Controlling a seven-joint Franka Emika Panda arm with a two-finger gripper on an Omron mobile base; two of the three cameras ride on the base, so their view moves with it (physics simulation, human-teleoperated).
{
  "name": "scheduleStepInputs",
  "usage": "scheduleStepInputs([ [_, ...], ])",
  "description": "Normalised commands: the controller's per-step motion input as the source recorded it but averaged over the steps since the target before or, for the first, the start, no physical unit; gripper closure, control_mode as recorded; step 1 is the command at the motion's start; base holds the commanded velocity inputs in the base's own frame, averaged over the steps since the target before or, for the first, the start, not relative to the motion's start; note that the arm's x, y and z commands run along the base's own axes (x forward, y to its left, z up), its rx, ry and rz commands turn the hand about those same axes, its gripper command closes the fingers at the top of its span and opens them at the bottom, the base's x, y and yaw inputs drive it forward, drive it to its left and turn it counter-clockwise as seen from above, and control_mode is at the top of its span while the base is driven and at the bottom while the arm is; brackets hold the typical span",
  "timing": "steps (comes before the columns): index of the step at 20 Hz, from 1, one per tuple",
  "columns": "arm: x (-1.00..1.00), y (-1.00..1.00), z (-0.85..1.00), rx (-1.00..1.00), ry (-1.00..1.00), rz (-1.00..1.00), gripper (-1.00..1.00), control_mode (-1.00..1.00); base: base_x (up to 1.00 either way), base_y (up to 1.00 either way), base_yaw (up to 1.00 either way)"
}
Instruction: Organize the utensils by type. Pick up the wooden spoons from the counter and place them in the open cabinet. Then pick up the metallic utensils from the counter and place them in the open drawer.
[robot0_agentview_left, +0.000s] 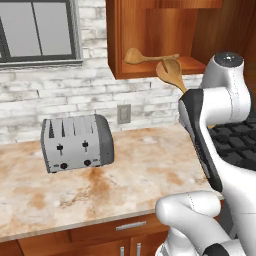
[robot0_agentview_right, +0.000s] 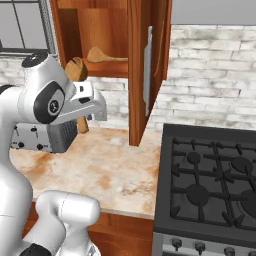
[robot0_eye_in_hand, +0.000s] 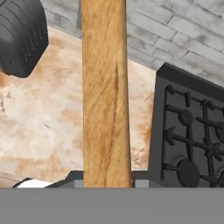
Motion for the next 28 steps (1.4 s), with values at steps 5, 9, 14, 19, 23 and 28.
scheduleStepInputs([
  [5, 0.5, -0.14, 0.04, -0.11, 0.01, 0.0, 1.0, -1.0, 0.0, 0.0, 0.0],
  [9, 0.43, -0.13, 0.0, -0.05, 0.05, 0.0, 1.0, -1.0, 0.0, 0.0, 0.0],
  [14, 0.26, -0.17, 0.02, 0.0, 0.03, 0.05, 1.0, -1.0, 0.0, 0.0, 0.0],
  [19, 0.45, -0.11, 0.05, -0.04, 0.02, 0.12, 1.0, -1.0, 0.0, 0.0, 0.0],
  [23, 0.54, -0.09, 0.01, -0.06, 0.0, 0.13, 1.0, -1.0, 0.0, 0.0, 0.0],
  [28, 0.58, -0.24, 0.0, -0.02, 0.0, 0.16, 1.0, -1.0, 0.0, 0.0, 0.0],
])
